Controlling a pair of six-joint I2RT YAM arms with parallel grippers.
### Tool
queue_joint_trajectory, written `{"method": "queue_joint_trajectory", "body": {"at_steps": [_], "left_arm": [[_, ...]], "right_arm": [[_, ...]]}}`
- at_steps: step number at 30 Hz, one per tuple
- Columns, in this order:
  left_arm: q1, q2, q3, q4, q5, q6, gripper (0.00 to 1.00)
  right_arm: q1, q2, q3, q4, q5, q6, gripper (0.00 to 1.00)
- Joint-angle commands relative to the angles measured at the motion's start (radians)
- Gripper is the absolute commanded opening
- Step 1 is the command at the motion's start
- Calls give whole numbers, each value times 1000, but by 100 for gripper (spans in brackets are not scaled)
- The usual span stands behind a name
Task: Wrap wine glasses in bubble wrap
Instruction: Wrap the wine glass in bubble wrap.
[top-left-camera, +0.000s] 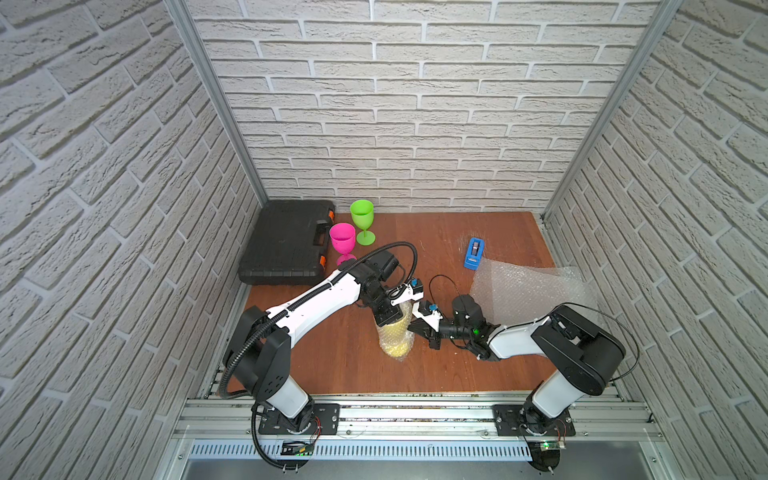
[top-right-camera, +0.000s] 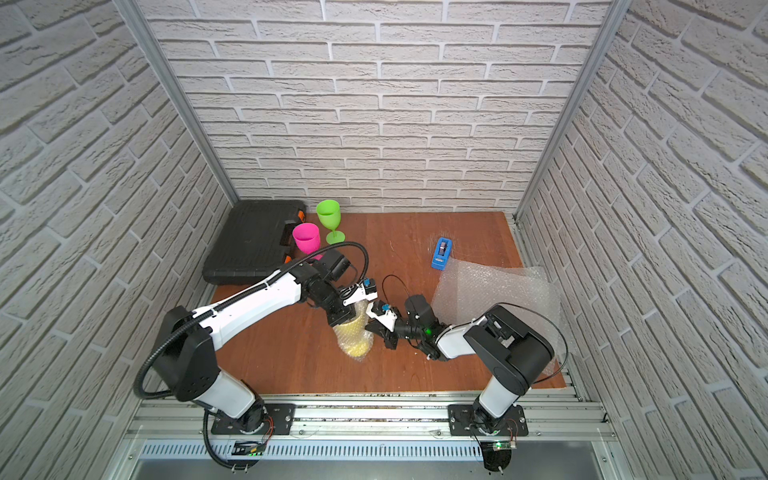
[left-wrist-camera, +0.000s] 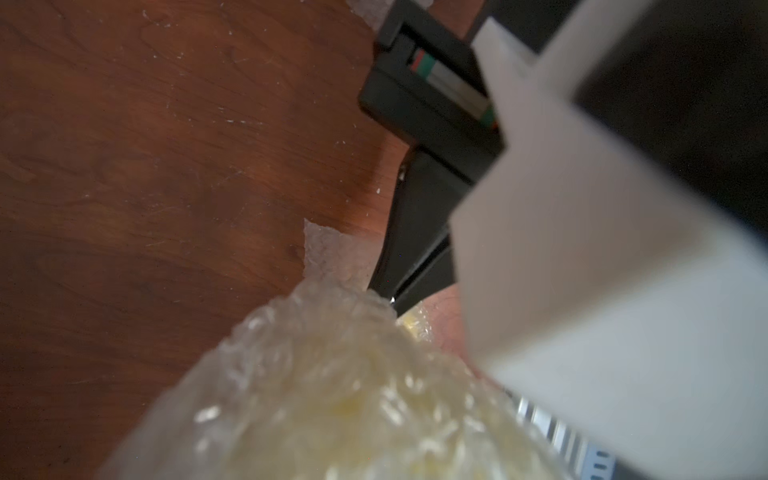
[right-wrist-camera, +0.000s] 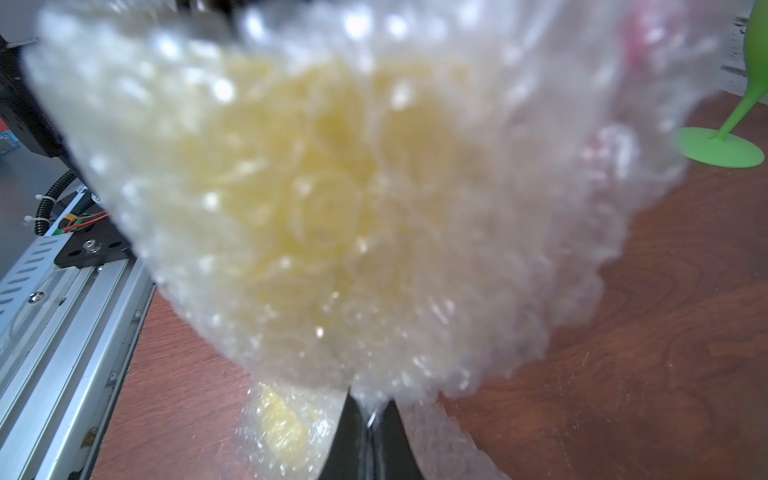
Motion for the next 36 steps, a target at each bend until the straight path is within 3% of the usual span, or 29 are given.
{"method": "queue_joint_trajectory", "body": {"at_steps": [1, 10, 20, 25, 31, 36], "left_arm": [[-23, 73, -108, -31, -264, -89, 11], [-27, -211, 9, -74, -293, -145, 40], [-30, -196, 177, -159, -295, -212, 47], [-29, -185, 164, -59, -188, -255, 49], [-29, -125, 111, 32, -126, -320, 44], [-22, -64, 44, 50, -138, -358, 14]], "right_arm": [[-3, -25, -12, 2, 25, -2, 3], [-5, -40, -11, -36, 33, -10, 3], [-5, -43, -5, -52, 22, -11, 3], [-5, -50, 0, -66, 24, -13, 3], [-3, -52, 2, -76, 29, -16, 3], [-5, -51, 5, -80, 32, -18, 3]]}}
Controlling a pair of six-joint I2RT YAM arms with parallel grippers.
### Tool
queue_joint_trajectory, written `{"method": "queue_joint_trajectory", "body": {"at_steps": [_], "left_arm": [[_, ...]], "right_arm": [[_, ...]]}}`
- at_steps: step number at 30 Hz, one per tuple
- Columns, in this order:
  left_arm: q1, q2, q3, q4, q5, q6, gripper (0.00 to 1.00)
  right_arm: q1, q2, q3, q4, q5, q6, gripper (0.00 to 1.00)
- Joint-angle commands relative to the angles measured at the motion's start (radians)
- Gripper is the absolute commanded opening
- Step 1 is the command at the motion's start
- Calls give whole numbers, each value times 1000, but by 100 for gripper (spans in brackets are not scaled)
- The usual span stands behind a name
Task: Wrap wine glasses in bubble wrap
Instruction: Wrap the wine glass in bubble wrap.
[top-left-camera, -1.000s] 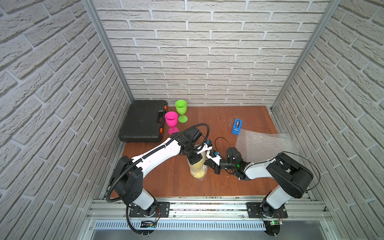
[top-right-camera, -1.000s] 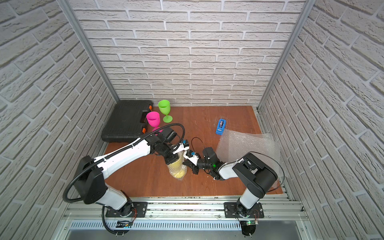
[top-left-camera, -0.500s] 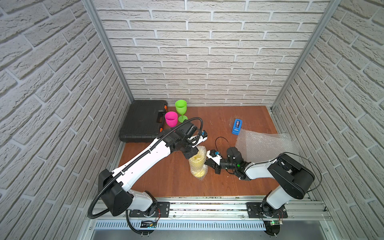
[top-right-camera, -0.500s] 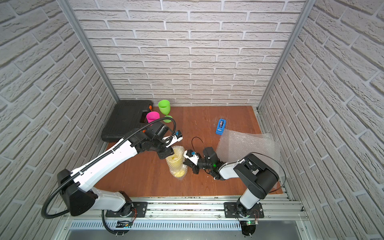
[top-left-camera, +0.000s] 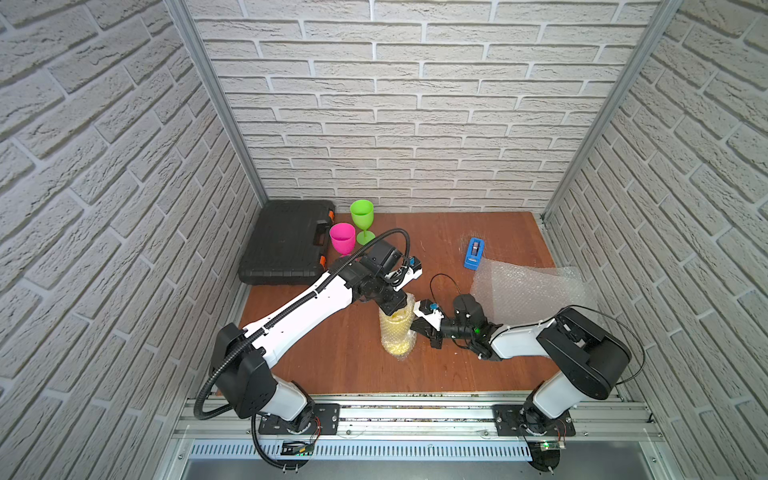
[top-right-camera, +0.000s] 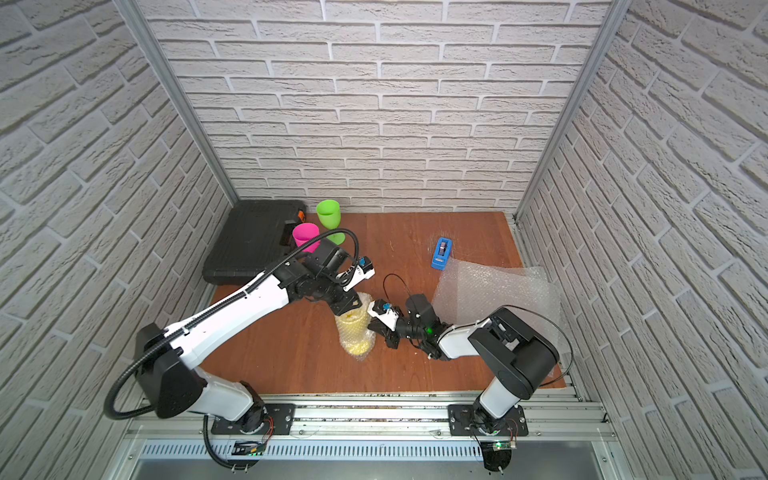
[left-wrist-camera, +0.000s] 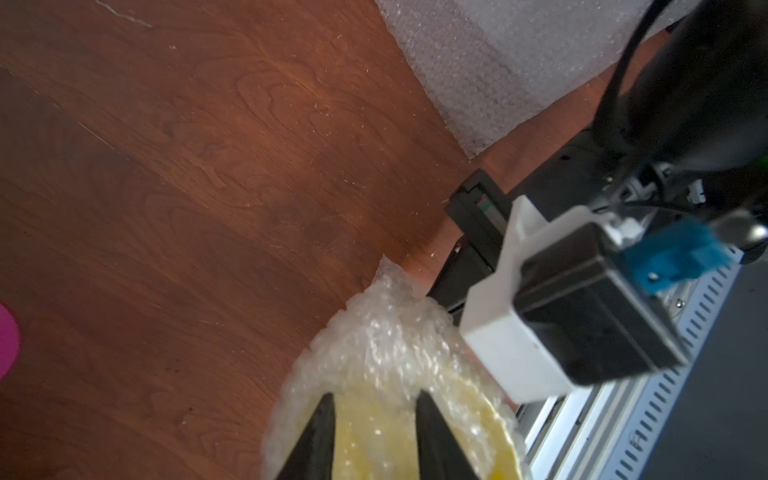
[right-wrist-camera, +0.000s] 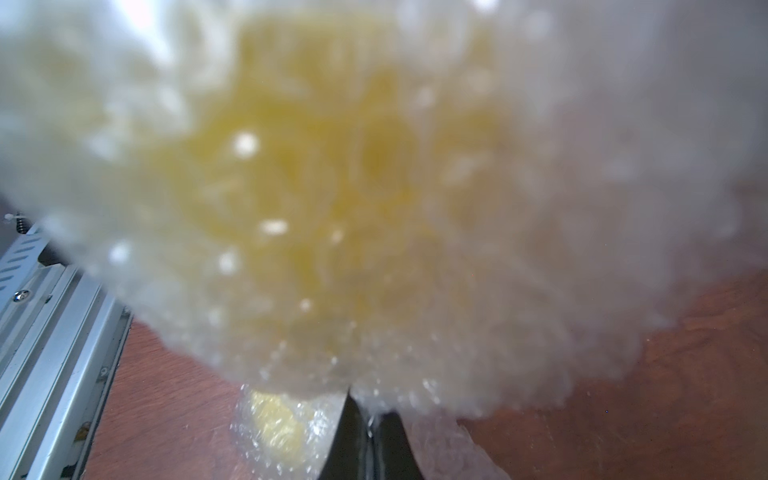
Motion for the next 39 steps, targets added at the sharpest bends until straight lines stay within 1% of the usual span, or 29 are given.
{"method": "queue_joint_trajectory", "body": {"at_steps": [1, 3, 6, 7, 9, 13, 15, 16, 17, 19, 21, 26, 28, 30, 35, 37, 39], "left_arm": [[12, 49, -50, 15, 8, -47, 10], [14, 64, -90, 26, 10, -64, 4], [13, 78, -155, 72, 29, -90, 1], [11, 84, -171, 85, 28, -99, 1], [-3, 93, -193, 99, -17, -118, 0], [-36, 103, -228, 138, -63, -149, 5], [-53, 103, -221, 132, -82, -151, 10], [-64, 97, -202, 111, -112, -145, 12], [-76, 87, -175, 81, -153, -140, 14], [-103, 52, -93, 3, -232, -123, 21], [-106, 15, -20, -54, -264, -111, 29], [-107, -40, 109, -163, -241, -67, 48], [-107, -41, 153, -222, -226, -47, 50], [-107, -29, 190, -292, -212, -28, 49], [-105, 12, 240, -434, -190, 19, 35], [-103, 19, 233, -447, -209, 35, 30], [-89, 28, 212, -429, -204, 50, 25]], "right_arm": [[-3, -19, 3, -14, 11, -11, 3], [-3, -22, 1, -13, 16, -11, 3], [-3, -22, 1, -11, 25, -11, 3], [-3, -25, -1, -9, 32, -11, 3], [-3, -30, -5, -5, 44, -13, 3], [-3, -36, -6, -11, 61, -21, 3], [-3, -40, -7, -14, 69, -24, 3], [-2, -44, -9, -16, 71, -28, 3], [-3, -47, -9, -20, 75, -30, 3], [-3, -57, -11, -33, 80, -40, 3], [-3, -61, -16, -31, 84, -41, 3], [-3, -65, -9, -52, 85, -51, 3], [-2, -69, -8, -58, 87, -54, 3], [-3, -71, -8, -63, 89, -56, 3], [-2, -73, -6, -69, 92, -59, 3], [-3, -74, -5, -73, 92, -62, 3], [-3, -74, -4, -74, 93, -64, 3]]}}
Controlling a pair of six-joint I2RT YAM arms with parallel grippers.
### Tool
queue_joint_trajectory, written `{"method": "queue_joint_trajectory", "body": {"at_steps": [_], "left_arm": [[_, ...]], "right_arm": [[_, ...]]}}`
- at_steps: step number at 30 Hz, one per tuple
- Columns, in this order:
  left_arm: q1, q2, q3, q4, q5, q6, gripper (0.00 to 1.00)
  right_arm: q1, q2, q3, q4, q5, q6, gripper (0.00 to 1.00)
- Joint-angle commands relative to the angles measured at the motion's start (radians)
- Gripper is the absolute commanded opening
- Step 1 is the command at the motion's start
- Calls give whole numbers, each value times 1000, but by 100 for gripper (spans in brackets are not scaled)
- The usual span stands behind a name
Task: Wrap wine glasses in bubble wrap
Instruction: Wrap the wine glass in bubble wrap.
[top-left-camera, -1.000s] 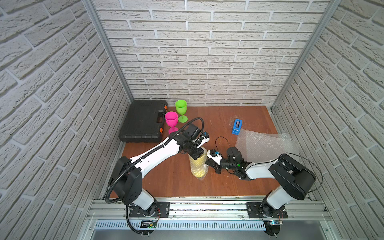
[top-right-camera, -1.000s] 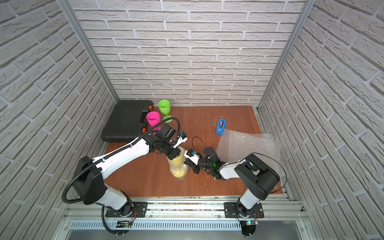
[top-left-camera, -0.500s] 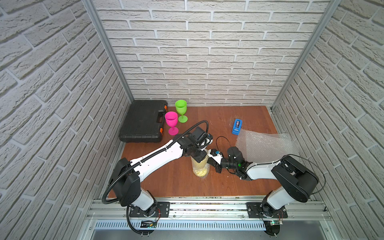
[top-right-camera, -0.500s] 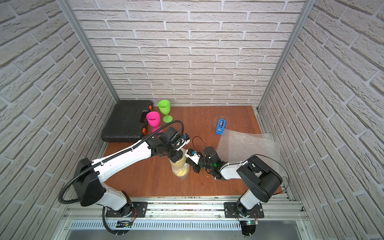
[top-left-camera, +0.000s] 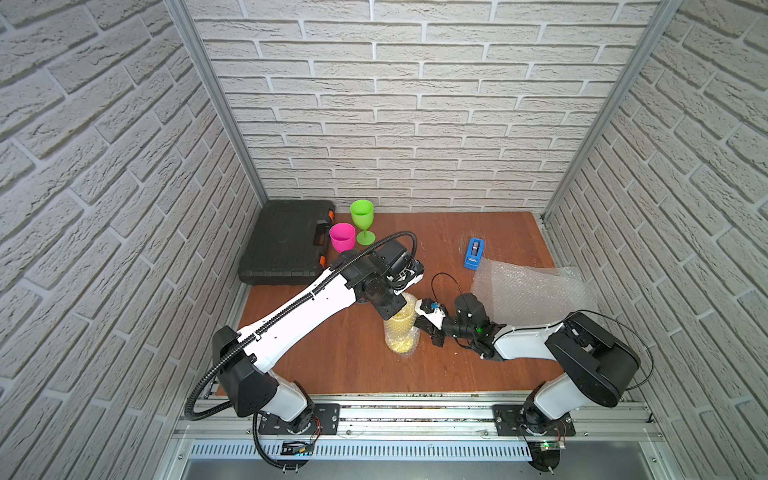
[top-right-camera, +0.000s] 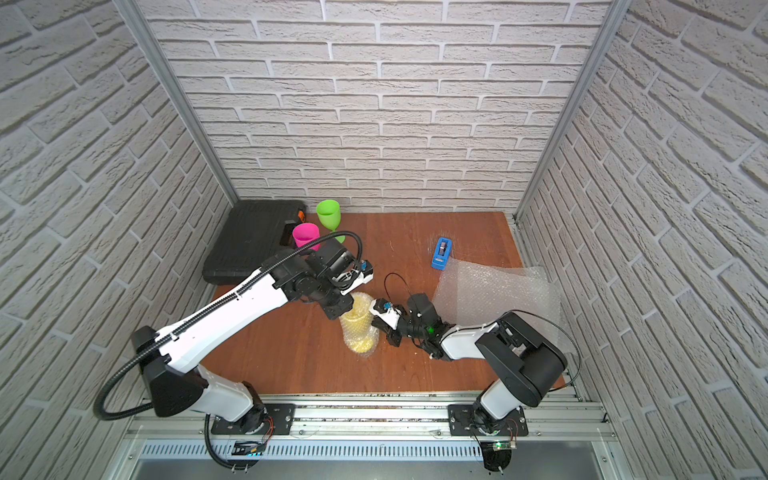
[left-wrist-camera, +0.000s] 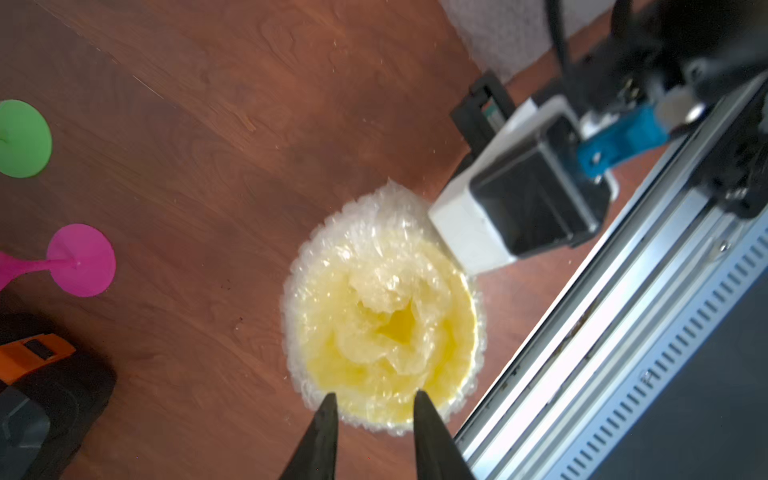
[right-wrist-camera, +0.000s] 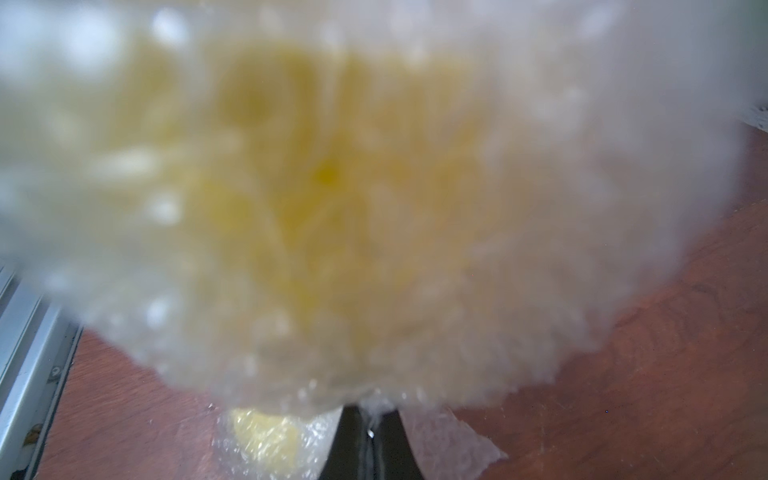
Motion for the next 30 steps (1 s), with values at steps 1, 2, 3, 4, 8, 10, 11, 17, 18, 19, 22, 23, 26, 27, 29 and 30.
{"method": "queue_joint_trajectory", "body": {"at_steps": [1, 2, 3, 4, 8, 10, 11, 17, 18, 19, 22, 23, 26, 27, 29, 30], "left_arm": [[22, 28, -21, -48, 6, 46, 23], [27, 40, -34, -31, 17, 53, 20], [32, 53, -51, -11, 31, 58, 19], [33, 66, -68, 7, 43, 64, 19], [46, 123, -160, 87, 86, 73, 16], [52, 139, -197, 125, 107, 67, 15], [53, 143, -210, 145, 113, 62, 14], [63, 83, -172, 163, 80, 34, 19], [67, 63, -155, 155, 70, 30, 20], [71, 44, -141, 148, 66, 24, 22], [80, -25, -103, 136, 31, -8, 26], [81, -51, -95, 135, 25, -24, 27], [84, -125, -93, 143, 9, -94, 30], [83, -149, -97, 145, 4, -123, 31], [82, -184, -112, 142, -12, -183, 31], [82, -199, -118, 139, -22, -220, 30]], "right_arm": [[-1, -21, -2, -11, 11, -14, 3], [-1, -21, -1, -11, 13, -14, 3], [-1, -21, 0, -11, 14, -15, 3], [-1, -21, 0, -11, 14, -17, 3], [-1, -22, -2, -13, 22, -21, 3], [-1, -21, -4, -10, 26, -24, 3], [-1, -21, -3, -11, 28, -23, 3], [-1, -20, -6, -3, 33, -22, 3], [-1, -21, -7, -3, 34, -22, 3], [-1, -22, -7, -3, 34, -22, 3], [-1, -24, -10, -3, 34, -20, 3], [-1, -23, -8, -2, 35, -20, 3], [-1, -21, -8, -2, 29, -18, 3], [-1, -20, -6, 0, 28, -16, 3], [-1, -20, -5, -5, 30, -16, 3], [-1, -21, -4, -6, 31, -16, 3]]}}
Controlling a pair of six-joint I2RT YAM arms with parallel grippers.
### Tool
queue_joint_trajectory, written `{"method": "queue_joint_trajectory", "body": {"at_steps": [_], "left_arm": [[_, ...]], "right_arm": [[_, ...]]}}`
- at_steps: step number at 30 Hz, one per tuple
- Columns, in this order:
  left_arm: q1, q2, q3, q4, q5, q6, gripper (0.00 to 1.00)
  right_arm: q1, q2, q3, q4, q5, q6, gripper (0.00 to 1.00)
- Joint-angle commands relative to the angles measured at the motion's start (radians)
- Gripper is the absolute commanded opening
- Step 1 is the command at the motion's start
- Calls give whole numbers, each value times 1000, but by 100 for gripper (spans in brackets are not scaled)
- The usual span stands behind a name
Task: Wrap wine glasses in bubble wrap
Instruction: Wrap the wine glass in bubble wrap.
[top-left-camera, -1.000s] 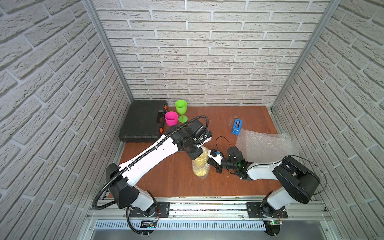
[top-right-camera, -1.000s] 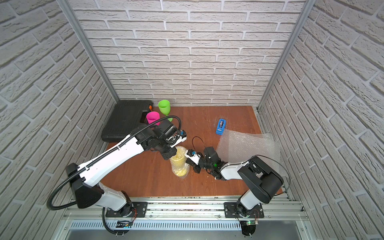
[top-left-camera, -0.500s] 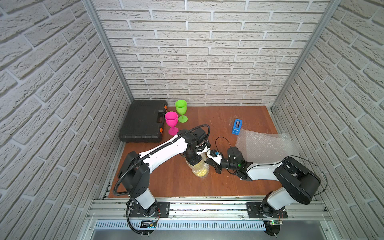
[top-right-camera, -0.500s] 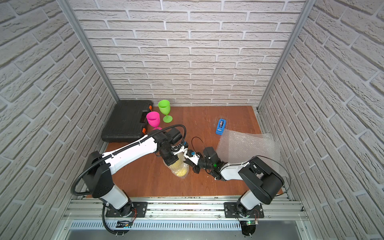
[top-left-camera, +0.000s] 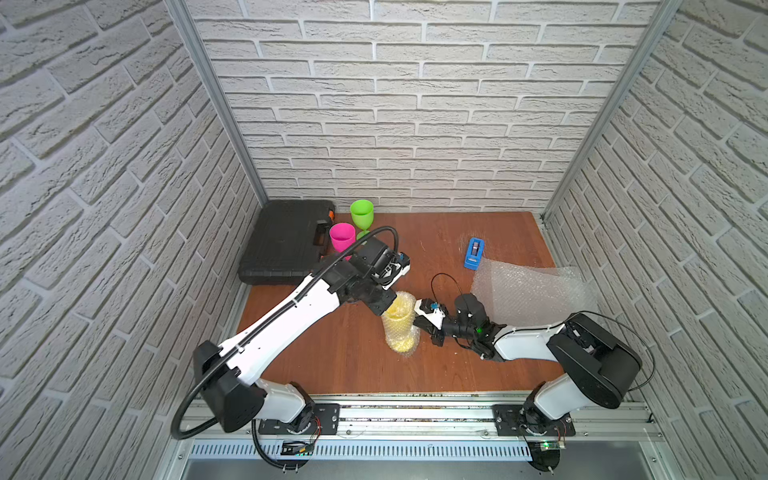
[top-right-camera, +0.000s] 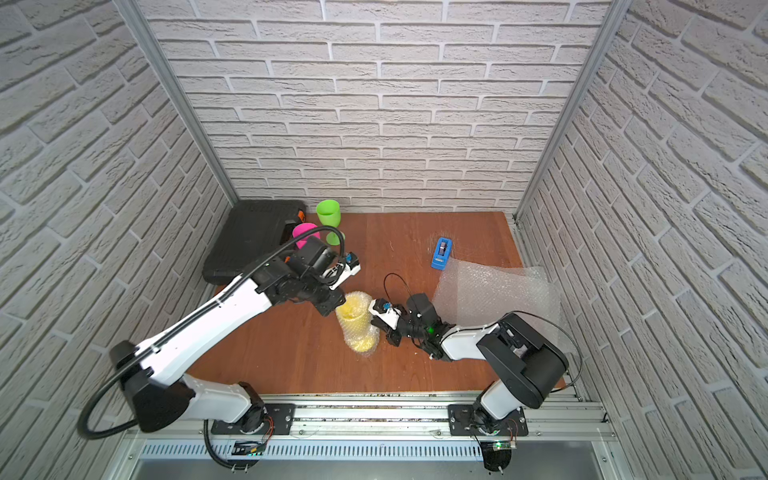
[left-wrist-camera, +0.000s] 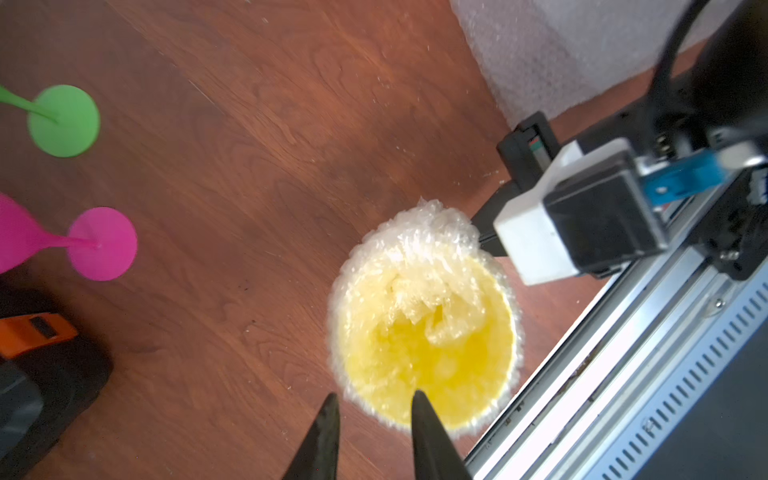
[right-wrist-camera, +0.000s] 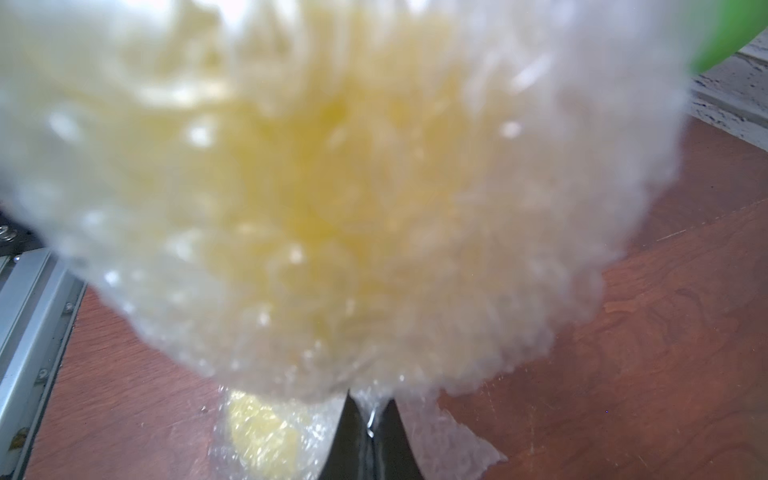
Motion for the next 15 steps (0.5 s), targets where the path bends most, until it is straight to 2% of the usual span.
{"method": "queue_joint_trajectory", "body": {"at_steps": [1, 3, 4, 6, 8, 9, 11, 15], "left_arm": [[2, -43, -11, -12, -61, -155, 27], [-1, -76, -33, 3, -131, -286, 21], [-1, -88, -40, 7, -149, -356, 21], [5, -97, -48, -13, -189, -557, 31], [27, -73, -42, -48, -184, -723, 33], [36, -50, -37, -54, -155, -769, 35], [29, -2, -27, -70, -132, -828, 45], [-7, 92, -10, -92, -149, -898, 51]], "right_arm": [[-4, -13, -4, -6, 10, -5, 3], [-4, -14, -1, -12, 8, -4, 3], [-4, -14, 2, -19, 5, -5, 3], [-4, -13, 7, -27, 2, -3, 3], [-4, -11, 7, -27, 5, -3, 3], [-4, -11, 7, -27, 5, -3, 3], [-4, -13, 7, -29, 8, -3, 3], [-3, -10, 12, -38, 11, -5, 3]]}}
